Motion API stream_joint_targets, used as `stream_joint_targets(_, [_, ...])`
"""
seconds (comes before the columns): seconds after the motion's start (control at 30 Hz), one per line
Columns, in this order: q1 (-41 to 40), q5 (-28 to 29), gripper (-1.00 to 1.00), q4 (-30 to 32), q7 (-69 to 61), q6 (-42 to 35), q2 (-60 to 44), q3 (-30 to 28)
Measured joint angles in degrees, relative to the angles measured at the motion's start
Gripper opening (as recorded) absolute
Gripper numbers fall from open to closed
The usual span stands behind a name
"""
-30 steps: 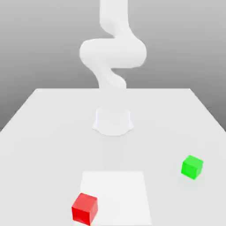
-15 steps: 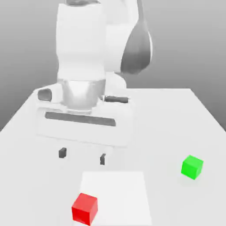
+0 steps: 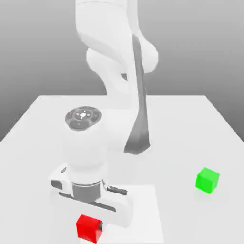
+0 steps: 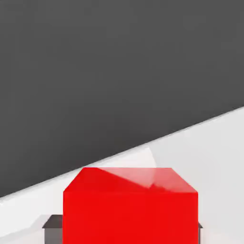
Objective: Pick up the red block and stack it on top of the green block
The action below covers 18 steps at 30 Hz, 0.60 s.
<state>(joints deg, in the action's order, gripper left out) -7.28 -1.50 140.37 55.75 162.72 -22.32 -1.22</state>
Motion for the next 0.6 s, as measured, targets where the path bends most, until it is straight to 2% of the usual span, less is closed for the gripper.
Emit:
stream_joint_targets(0.23, [1.97, 0.39, -1.0, 2.46, 2.65, -8.47, 10.96, 0.95])
stream_joint_targets(0.4, [10.94, -0.6, -1.0, 7.28, 14.03, -9.41, 16.88, 8.3])
stream_joint_targets(0.6, [28.38, -1.98, -1.0, 13.83, 30.54, -10.2, 24.35, 16.29])
